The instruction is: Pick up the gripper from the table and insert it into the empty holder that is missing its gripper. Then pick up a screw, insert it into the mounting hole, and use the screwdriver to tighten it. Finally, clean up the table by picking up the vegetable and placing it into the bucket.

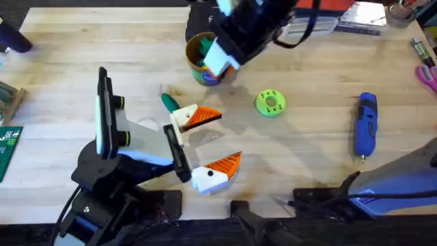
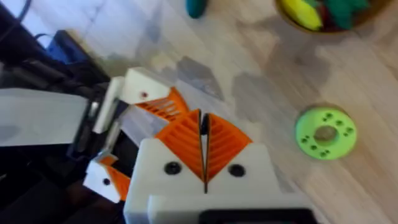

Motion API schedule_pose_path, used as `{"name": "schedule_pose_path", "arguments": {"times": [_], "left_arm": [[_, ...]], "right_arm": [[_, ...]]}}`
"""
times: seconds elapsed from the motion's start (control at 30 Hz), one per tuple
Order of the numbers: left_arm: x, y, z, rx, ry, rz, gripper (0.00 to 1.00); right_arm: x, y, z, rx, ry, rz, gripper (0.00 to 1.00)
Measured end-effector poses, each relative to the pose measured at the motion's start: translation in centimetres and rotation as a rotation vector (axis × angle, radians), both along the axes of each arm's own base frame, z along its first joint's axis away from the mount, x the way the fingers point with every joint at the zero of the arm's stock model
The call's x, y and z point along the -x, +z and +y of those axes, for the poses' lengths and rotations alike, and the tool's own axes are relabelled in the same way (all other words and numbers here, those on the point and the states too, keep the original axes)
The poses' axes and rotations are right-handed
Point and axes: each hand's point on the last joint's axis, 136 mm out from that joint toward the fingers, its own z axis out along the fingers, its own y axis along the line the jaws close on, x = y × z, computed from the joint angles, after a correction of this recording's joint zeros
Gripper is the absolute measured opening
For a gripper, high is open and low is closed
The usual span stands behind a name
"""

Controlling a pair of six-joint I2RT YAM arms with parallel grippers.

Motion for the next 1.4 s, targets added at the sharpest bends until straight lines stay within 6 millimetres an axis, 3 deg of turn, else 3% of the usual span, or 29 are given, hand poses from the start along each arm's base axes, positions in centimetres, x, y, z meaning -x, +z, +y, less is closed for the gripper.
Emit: {"name": "schedule_pose_path", "arguments": {"times": [0.2, 0.47, 0.77, 1.4], "left_arm": [[0.0, 0.0, 0.0, 0.0, 0.0, 0.0, 0.985], [0.0, 0.0, 0.0, 0.0, 0.0, 0.0, 0.985], [0.0, 0.0, 0.0, 0.0, 0.0, 0.0, 0.985], [0.0, 0.0, 0.0, 0.0, 0.0, 0.0, 0.985]], "right_arm": [[2.5, 0.3, 3.0, -0.044, 0.092, 0.006, 0.007], [4.9, -0.3, 4.8, -0.035, 0.167, 0.025, 0.007], [5.0, -2.0, 5.5, 0.0, 0.177, 0.058, 0.007], [5.1, -1.9, 6.3, -0.017, 0.193, 0.043, 0.007]]}}
